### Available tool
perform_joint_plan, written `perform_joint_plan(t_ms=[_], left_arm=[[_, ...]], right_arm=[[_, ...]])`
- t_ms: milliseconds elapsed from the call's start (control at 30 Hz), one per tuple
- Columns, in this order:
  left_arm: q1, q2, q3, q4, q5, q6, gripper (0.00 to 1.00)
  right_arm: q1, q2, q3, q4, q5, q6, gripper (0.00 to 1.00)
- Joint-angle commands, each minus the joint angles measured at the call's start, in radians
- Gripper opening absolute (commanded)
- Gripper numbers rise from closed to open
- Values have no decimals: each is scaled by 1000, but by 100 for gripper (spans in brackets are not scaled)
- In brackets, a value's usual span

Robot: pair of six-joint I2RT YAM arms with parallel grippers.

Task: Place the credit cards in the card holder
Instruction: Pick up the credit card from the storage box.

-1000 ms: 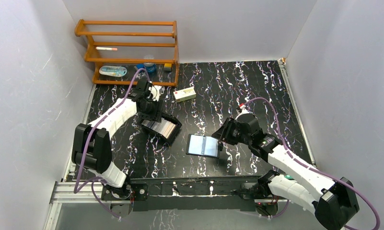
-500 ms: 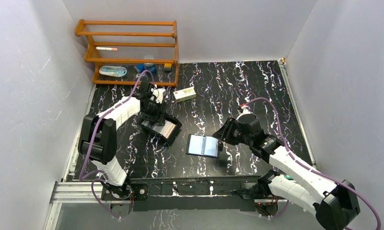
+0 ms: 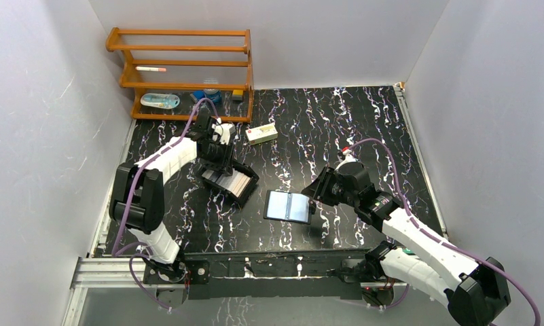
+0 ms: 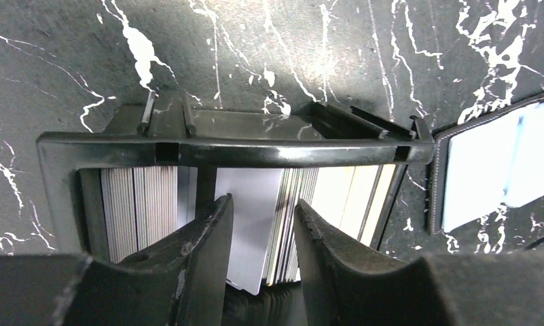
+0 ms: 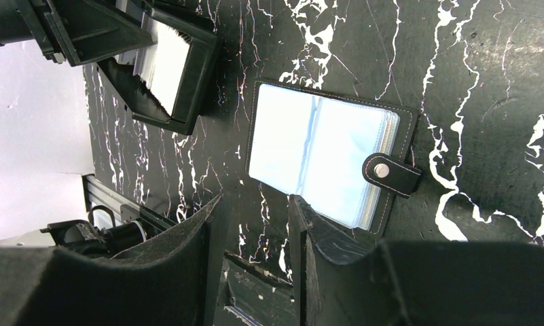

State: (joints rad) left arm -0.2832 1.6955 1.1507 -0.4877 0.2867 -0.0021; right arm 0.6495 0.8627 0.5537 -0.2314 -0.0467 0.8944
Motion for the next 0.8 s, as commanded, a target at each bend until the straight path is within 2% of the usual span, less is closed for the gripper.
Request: perform_joint_plan(t_ms=[0, 200, 533, 767], left_arm=[[-3, -59, -17, -45, 83, -17, 35], [-4, -55, -17, -65, 54, -9, 25], [-4, -76, 30, -128, -39, 10, 2], [-11, -128, 54, -134, -92, -6, 0]], right_arm=[[5, -11, 7, 32, 17, 3, 46], [5, -14, 10, 27, 19, 1, 46], [5, 8, 11, 42, 17, 6, 45], [5, 18, 6, 51, 15, 8, 45]])
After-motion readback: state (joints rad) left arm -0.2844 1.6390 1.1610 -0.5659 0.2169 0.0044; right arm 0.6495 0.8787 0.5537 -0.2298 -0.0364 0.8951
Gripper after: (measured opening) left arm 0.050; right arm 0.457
